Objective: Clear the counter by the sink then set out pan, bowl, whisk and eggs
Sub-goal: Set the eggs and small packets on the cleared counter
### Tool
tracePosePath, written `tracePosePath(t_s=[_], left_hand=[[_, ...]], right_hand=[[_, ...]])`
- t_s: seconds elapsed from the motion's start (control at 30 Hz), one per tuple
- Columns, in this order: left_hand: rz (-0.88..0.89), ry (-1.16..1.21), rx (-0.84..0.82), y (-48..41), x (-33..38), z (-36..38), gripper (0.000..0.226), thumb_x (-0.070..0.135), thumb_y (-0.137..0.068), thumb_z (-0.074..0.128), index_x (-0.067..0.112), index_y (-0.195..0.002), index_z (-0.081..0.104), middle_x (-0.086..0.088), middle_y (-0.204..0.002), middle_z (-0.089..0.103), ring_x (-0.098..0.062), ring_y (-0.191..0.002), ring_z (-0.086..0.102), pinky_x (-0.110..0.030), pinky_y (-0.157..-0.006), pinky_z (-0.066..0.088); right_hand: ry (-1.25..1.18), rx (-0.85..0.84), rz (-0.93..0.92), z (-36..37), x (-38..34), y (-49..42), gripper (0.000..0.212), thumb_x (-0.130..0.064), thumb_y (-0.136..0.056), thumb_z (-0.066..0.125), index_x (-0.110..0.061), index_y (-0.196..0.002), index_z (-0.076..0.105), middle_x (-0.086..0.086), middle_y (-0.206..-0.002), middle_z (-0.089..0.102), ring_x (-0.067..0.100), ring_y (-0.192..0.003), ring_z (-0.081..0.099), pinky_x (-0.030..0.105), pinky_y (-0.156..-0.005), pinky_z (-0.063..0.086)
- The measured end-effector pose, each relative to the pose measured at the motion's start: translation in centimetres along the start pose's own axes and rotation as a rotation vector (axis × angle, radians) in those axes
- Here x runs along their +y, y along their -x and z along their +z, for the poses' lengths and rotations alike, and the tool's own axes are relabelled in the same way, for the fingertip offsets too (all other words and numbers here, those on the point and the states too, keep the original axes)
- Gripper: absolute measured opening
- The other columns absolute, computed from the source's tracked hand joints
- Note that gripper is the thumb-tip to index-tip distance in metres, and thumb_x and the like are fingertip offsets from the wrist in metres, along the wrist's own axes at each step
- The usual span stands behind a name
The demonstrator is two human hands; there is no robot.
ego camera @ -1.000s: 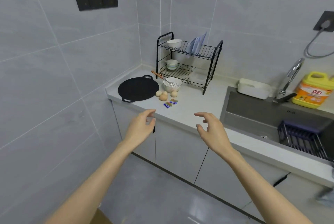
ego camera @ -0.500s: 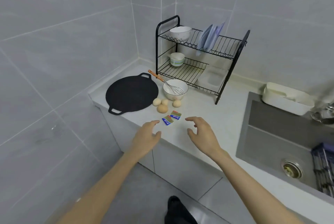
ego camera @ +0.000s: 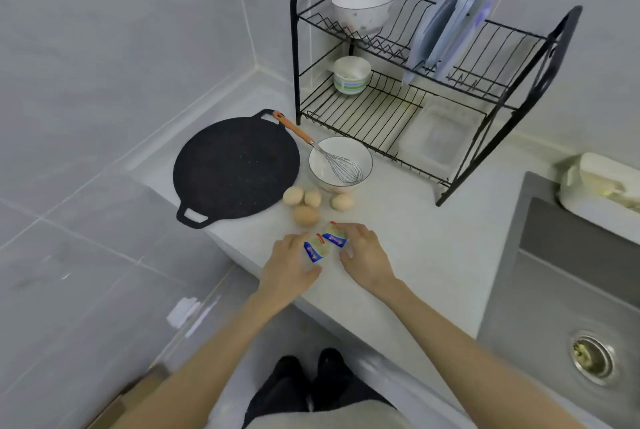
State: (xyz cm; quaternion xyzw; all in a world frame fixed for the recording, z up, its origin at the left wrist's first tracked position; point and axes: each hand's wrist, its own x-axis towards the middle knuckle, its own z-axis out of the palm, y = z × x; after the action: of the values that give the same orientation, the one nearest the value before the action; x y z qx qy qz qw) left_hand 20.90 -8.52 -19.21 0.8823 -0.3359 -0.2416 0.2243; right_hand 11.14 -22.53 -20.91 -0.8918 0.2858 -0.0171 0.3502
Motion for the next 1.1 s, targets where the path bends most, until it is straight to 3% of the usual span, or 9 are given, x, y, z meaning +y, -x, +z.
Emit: tracePosePath(t_s=[0.17, 0.3, 0.5, 0.6, 0.8, 0.97, 1.1], left_hand=[[0.045, -0.050, 0.040, -2.2, -0.8, 1.4, 0.059, 0.028, -0.077, 0.068, 0.019, -0.132, 0.046, 0.002, -0.124, 0.044, -0.018, -0.106, 0.041, -0.024, -0.082, 0.042], [0.110, -0.018, 0.056, -3.0, -1.4, 1.9, 0.043, 0.027, -0.076, 0.071, 0.021, -0.115, 0.056, 0.004, -0.114, 0.049, -0.017, -0.101, 0.044, -0.021, -0.075, 0.038], [0.218, -0.023, -0.032, -3.3, -0.7, 2.7, 0.044, 0.031, -0.076, 0.069, 0.028, -0.117, 0.055, 0.011, -0.116, 0.050, -0.012, -0.111, 0.042, -0.031, -0.081, 0.047], [0.343, 0.025, -0.096, -4.2, 1.2, 3.6, 0.044, 0.023, -0.075, 0.070, 0.026, -0.117, 0.057, 0.011, -0.116, 0.052, -0.012, -0.112, 0.045, -0.026, -0.086, 0.044], [0.541, 0.075, -0.311, -6.7, 6.6, 6.7, 0.050, 0.011, -0.071, 0.074, 0.019, -0.119, 0.061, 0.004, -0.118, 0.059, -0.015, -0.110, 0.053, -0.020, -0.092, 0.039], [0.551, 0.122, -0.399, -7.4, 10.3, 9.6, 0.050, 0.009, -0.067, 0.078, 0.020, -0.114, 0.065, 0.006, -0.114, 0.064, -0.015, -0.104, 0.057, -0.023, -0.089, 0.045], [0.493, 0.112, -0.369, -7.4, 12.3, 11.3, 0.049, 0.013, -0.067, 0.079, 0.022, -0.113, 0.064, 0.006, -0.110, 0.062, -0.015, -0.101, 0.056, -0.016, -0.081, 0.039]], right_hand=[[0.088, 0.044, 0.026, 0.9, 0.0, -1.7, 0.050, -0.007, -0.086, 0.051, -0.020, -0.134, 0.048, 0.002, -0.130, 0.054, 0.026, -0.112, 0.044, 0.034, -0.087, 0.044], [0.087, 0.093, 0.029, 1.5, 0.3, -2.0, 0.045, -0.011, -0.087, 0.055, -0.018, -0.132, 0.053, 0.001, -0.125, 0.058, 0.025, -0.111, 0.046, 0.031, -0.094, 0.041], [-0.034, 0.248, 0.134, 0.0, 1.6, -0.7, 0.039, -0.009, -0.087, 0.059, -0.014, -0.126, 0.058, 0.002, -0.118, 0.062, 0.025, -0.106, 0.051, 0.015, -0.089, 0.031], [-0.057, 0.341, 0.246, -2.0, 3.8, 0.8, 0.040, -0.007, -0.087, 0.059, -0.016, -0.127, 0.058, 0.001, -0.120, 0.062, 0.024, -0.104, 0.050, 0.012, -0.085, 0.029], [-0.089, 0.462, 0.417, -6.1, 8.0, 3.8, 0.038, -0.007, -0.089, 0.057, -0.018, -0.125, 0.059, -0.003, -0.120, 0.063, 0.021, -0.103, 0.050, 0.015, -0.081, 0.029], [-0.123, 0.481, 0.465, -8.4, 11.4, 5.3, 0.036, -0.007, -0.089, 0.058, -0.017, -0.123, 0.059, 0.000, -0.114, 0.065, 0.023, -0.103, 0.053, 0.021, -0.082, 0.035], [-0.146, 0.465, 0.497, -9.5, 13.6, 5.4, 0.036, -0.008, -0.088, 0.058, -0.017, -0.122, 0.059, 0.002, -0.108, 0.066, 0.025, -0.105, 0.053, 0.029, -0.086, 0.043]])
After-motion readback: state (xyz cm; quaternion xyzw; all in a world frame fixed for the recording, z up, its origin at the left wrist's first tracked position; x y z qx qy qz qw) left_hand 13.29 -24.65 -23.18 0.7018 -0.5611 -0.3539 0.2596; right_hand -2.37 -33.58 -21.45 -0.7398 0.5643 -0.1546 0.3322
